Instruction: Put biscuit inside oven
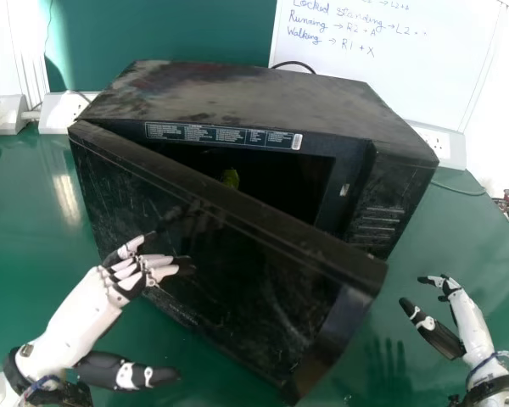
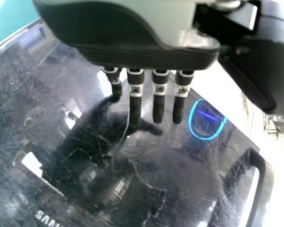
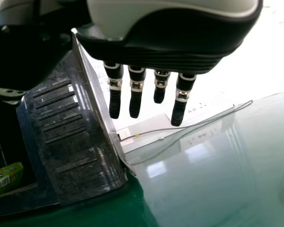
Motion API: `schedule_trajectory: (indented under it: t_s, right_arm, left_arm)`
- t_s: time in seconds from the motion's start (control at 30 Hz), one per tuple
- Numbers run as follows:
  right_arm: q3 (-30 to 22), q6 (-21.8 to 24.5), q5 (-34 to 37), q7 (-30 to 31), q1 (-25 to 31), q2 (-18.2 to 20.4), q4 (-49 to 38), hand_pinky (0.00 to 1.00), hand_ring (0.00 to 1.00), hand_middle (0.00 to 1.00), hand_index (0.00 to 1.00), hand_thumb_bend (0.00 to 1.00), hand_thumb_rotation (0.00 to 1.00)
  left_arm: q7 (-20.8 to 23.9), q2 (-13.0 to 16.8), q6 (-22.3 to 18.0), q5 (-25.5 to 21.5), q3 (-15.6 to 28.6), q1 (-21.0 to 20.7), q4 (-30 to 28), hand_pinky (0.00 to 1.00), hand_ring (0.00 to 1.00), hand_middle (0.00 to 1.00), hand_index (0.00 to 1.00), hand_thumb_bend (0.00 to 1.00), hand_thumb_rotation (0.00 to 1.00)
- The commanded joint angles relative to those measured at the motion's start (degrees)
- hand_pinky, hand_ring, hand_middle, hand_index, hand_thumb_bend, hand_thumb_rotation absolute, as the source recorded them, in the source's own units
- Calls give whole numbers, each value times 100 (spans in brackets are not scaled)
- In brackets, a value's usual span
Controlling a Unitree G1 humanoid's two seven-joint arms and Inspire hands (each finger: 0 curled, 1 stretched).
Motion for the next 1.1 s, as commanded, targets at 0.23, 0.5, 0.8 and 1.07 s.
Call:
schedule_trajectory:
  t_s: [0.23, 0.5, 0.8, 1.07]
  right_arm:
    - [30, 1, 36, -24, 84, 35, -37, 82, 88, 90, 84, 96, 33]
    - [56, -59, -34, -87, 91, 48, -57, 82, 87, 90, 84, 96, 32]
    - [77, -108, -102, -108, 91, 20, -21, 81, 87, 89, 84, 95, 34]
    - [91, -130, -93, -142, 79, 38, -3, 81, 87, 89, 83, 96, 34]
  left_arm:
    - [18, 328, 412, -117, -205, -154, -228, 70, 81, 87, 86, 96, 96]
    - [-171, 715, 883, -191, -175, -202, -478, 74, 86, 90, 87, 96, 98]
    - [-334, 954, 1207, -360, -260, -249, -557, 76, 88, 92, 88, 95, 97]
    - [-565, 1093, 1671, -204, -296, -289, -820, 76, 88, 92, 89, 95, 100]
